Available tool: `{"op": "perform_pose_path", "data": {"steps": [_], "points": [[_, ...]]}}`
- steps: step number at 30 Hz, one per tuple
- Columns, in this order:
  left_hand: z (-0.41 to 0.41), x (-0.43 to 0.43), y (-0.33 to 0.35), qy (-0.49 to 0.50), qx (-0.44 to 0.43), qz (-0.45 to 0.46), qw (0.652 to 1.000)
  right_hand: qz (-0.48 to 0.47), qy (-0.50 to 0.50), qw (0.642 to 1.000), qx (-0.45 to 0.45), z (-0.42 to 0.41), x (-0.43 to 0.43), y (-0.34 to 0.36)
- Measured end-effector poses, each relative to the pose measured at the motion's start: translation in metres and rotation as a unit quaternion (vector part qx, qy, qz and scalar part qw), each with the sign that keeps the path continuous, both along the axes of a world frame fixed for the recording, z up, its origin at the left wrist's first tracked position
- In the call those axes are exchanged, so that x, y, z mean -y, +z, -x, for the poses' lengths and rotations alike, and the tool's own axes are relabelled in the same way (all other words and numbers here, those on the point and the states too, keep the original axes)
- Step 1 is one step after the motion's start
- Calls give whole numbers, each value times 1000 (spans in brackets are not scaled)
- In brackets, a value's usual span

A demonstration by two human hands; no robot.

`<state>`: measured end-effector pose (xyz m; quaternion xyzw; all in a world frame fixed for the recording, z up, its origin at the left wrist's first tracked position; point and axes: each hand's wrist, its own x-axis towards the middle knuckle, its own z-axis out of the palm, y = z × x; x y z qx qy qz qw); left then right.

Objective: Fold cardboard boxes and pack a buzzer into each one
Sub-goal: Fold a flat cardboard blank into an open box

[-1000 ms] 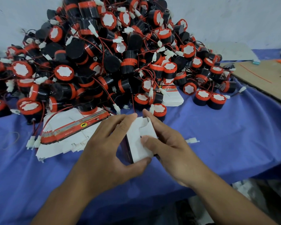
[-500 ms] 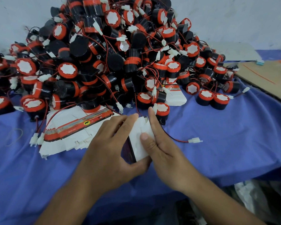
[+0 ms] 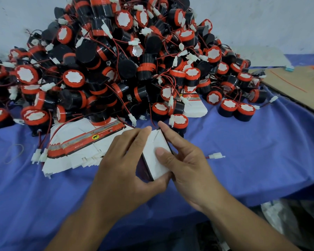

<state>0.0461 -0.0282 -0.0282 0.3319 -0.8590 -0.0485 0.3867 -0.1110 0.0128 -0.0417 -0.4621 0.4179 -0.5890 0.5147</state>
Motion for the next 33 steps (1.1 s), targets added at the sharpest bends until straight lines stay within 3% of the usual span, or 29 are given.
{"op": "perform_pose_path", "data": {"steps": [11, 17, 19, 21, 23, 25, 28, 33], "points": [[4, 2, -5, -39, -9, 48, 998, -10, -31, 999, -26, 5, 0, 11], [-8, 11, 0, -90, -23, -20, 995, 65, -34, 979, -191, 17, -5, 20], [-13, 16, -2, -88, -8, -21, 996, 124, -28, 935, -331, 22, -8, 18], [-17, 21, -7, -92, 34, -23, 995, 194, -19, 860, -472, 25, -8, 13], [-21, 26, -12, -100, 92, -27, 990, 259, -16, 786, -561, 23, -6, 7], [-22, 29, -13, -91, 132, -7, 987, 287, -16, 737, -612, 18, -4, 2], [-20, 32, -10, -35, 157, 43, 986, 268, -45, 693, -668, 12, -1, -2], [-12, 22, -6, 26, 192, 91, 977, 157, -141, 601, -771, 2, -4, -8]]}}
